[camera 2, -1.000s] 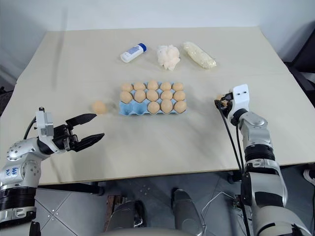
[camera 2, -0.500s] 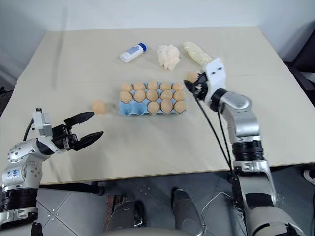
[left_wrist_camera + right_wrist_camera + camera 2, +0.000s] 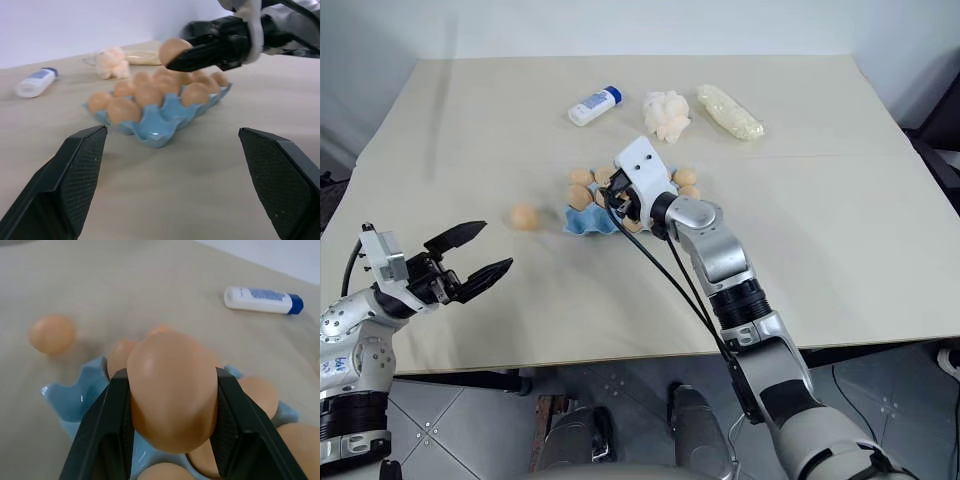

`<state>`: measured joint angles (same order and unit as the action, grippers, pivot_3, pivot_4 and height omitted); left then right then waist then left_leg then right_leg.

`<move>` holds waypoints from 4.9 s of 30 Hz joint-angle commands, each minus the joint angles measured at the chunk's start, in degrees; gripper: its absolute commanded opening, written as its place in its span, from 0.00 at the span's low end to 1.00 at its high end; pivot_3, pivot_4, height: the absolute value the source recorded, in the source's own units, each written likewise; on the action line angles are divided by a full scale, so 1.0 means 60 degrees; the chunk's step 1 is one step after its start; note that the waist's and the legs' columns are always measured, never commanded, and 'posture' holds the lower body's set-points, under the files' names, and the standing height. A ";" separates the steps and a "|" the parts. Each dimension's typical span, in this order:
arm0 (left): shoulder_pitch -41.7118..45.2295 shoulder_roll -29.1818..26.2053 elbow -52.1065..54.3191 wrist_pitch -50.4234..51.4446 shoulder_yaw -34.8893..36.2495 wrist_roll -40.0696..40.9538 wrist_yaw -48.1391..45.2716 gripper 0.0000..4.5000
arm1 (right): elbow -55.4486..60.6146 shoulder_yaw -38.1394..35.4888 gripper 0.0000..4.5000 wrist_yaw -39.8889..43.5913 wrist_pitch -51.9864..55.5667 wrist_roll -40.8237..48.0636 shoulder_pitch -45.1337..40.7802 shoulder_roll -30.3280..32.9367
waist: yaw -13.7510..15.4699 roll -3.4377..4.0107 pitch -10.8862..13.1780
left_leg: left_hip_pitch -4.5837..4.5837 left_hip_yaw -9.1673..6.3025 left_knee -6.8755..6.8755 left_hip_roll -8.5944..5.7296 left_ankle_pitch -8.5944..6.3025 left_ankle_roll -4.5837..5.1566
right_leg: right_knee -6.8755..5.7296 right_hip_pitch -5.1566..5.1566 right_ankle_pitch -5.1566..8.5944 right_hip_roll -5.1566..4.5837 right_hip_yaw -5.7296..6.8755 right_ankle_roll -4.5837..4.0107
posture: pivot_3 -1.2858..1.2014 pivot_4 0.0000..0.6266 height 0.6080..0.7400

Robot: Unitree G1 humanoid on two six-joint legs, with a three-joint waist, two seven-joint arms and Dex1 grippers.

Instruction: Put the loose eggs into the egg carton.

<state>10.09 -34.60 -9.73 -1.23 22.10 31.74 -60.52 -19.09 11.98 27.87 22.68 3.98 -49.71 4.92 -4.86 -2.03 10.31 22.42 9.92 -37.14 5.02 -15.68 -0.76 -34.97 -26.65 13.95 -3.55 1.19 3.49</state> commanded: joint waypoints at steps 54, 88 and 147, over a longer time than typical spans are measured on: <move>-0.0723 0.1712 0.3654 0.2030 0.0238 -0.1737 0.7570 1.00 | 0.0010 -0.3158 0.99 0.8753 -0.2540 0.3964 0.2013 0.4996 | 0.0044 -0.0003 -0.0001 | -0.0057 0.0017 -0.0009 0.0117 -0.0032 -0.0091 | -0.0026 0.0008 0.0041 0.0148 -0.0019 -0.0068 | 0.52 0.24 1.00; 0.3512 0.2266 -0.1877 0.2448 -0.1962 -0.3535 0.7719 1.00 | -0.0200 -0.3144 0.99 0.9474 -0.1864 0.3991 0.1678 0.6096 | 0.0427 0.0000 0.0001 | -0.0052 0.0015 -0.0031 0.0115 -0.0031 -0.0097 | -0.0045 0.0006 0.0039 0.0149 -0.0012 -0.0066 | 0.52 0.24 1.00; 0.5720 0.1433 -0.2034 0.3614 -0.2418 -0.2054 0.2911 1.00 | 0.1208 -0.3635 1.00 0.7684 -0.1889 0.4226 0.2971 0.6135 | 0.0513 0.0004 0.0004 | -0.0044 0.0006 -0.0103 0.0116 -0.0032 -0.0092 | -0.0100 0.0008 0.0038 0.0157 -0.0020 -0.0063 | 0.52 0.24 1.00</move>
<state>44.48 -24.19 -25.81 18.53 4.54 16.26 -41.66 -11.95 -8.29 73.76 12.37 28.93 -30.75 40.80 -1.78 -2.01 10.33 22.16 9.96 -37.75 5.72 -15.88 -1.31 -35.58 -26.60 14.18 -2.60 1.06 3.12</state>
